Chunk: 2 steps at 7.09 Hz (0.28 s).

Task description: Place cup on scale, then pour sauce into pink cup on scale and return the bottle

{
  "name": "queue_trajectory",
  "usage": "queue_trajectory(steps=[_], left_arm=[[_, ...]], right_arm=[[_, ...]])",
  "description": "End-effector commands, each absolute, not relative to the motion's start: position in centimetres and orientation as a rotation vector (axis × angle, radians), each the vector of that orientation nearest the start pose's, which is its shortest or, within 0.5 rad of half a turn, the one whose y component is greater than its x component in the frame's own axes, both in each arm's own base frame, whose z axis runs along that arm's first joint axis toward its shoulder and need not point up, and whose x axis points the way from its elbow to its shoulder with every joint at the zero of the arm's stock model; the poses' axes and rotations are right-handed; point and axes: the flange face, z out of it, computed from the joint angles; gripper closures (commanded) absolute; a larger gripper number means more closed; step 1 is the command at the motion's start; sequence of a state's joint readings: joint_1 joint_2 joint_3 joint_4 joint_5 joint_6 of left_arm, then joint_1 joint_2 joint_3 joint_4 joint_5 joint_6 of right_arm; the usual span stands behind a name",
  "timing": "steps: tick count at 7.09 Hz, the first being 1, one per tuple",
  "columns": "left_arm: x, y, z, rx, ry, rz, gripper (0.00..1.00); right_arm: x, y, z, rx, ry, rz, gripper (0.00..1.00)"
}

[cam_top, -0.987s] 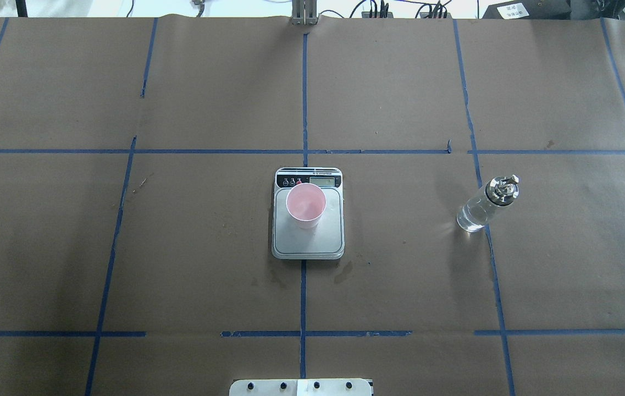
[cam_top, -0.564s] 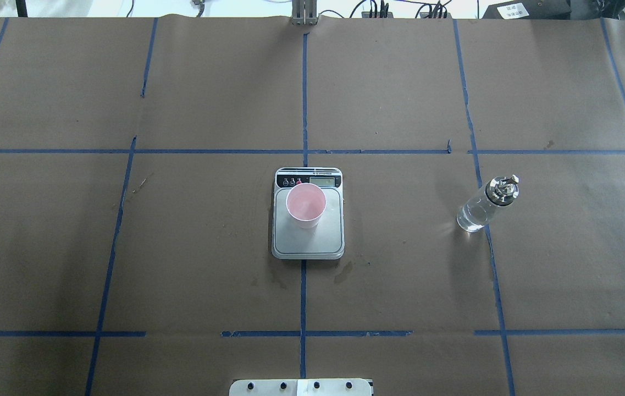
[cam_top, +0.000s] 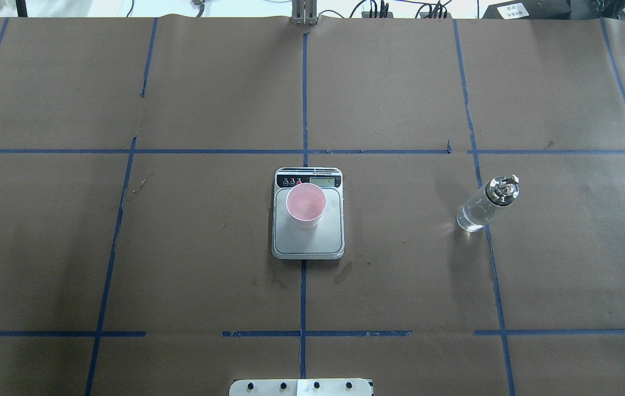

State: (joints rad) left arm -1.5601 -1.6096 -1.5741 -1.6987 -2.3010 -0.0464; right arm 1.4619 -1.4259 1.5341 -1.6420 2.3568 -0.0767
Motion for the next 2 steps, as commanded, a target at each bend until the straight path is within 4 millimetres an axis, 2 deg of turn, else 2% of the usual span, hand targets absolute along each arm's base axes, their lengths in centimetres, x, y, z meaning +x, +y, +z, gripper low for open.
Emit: queue_trajectory(steps=[1,2], left_arm=[[-6.12,-52.1,62.49,0.145,0.734,0.03,0.0],[-6.11,-52.28,61.8,0.158,0.734,0.035,0.0]], right_arm=[[0.23,-55.75,60.69,0.023,-0.787,-0.19,0.0],[0.22,-55.75,60.61,0.025,-0.789,-0.19,0.0]])
